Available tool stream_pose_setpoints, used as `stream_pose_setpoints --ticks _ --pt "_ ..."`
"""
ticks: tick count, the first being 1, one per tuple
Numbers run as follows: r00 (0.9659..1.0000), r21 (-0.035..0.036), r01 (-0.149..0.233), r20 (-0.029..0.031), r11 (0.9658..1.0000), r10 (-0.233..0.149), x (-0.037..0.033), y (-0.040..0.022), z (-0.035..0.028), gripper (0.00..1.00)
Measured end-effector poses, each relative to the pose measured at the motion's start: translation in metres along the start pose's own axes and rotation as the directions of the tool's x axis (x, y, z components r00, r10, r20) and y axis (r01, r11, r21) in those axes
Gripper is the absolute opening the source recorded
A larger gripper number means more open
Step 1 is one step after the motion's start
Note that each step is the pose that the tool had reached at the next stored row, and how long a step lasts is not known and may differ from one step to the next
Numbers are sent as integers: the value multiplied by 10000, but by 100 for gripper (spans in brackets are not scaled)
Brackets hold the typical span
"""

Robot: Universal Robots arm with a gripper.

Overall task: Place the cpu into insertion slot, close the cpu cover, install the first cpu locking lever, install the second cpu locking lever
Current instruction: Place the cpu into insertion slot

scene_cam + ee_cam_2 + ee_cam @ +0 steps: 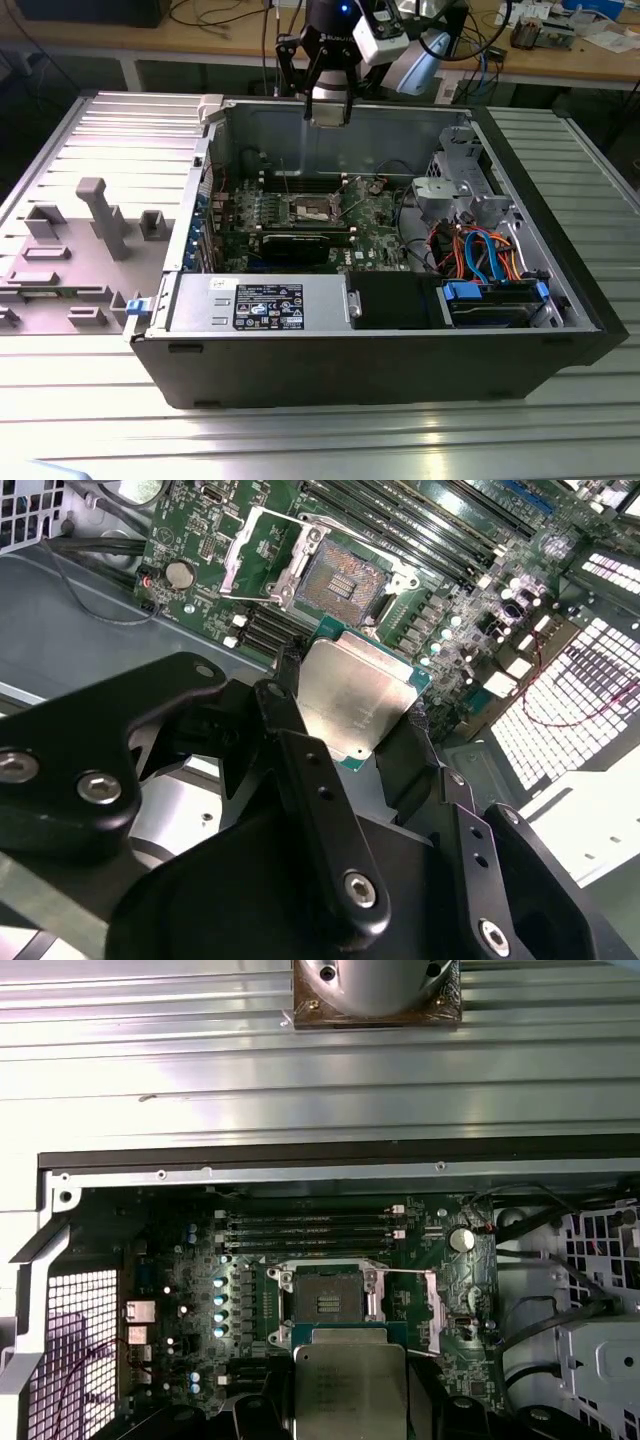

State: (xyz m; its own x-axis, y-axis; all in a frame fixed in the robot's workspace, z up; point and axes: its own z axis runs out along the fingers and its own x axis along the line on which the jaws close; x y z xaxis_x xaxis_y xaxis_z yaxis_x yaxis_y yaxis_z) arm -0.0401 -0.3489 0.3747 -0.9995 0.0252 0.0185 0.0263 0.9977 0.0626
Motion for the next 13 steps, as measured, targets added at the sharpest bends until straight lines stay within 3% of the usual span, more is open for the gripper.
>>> stream_pose_setpoints --ticks 13 --pt "10000 0 0 0 10000 0 1 -2 29 55"
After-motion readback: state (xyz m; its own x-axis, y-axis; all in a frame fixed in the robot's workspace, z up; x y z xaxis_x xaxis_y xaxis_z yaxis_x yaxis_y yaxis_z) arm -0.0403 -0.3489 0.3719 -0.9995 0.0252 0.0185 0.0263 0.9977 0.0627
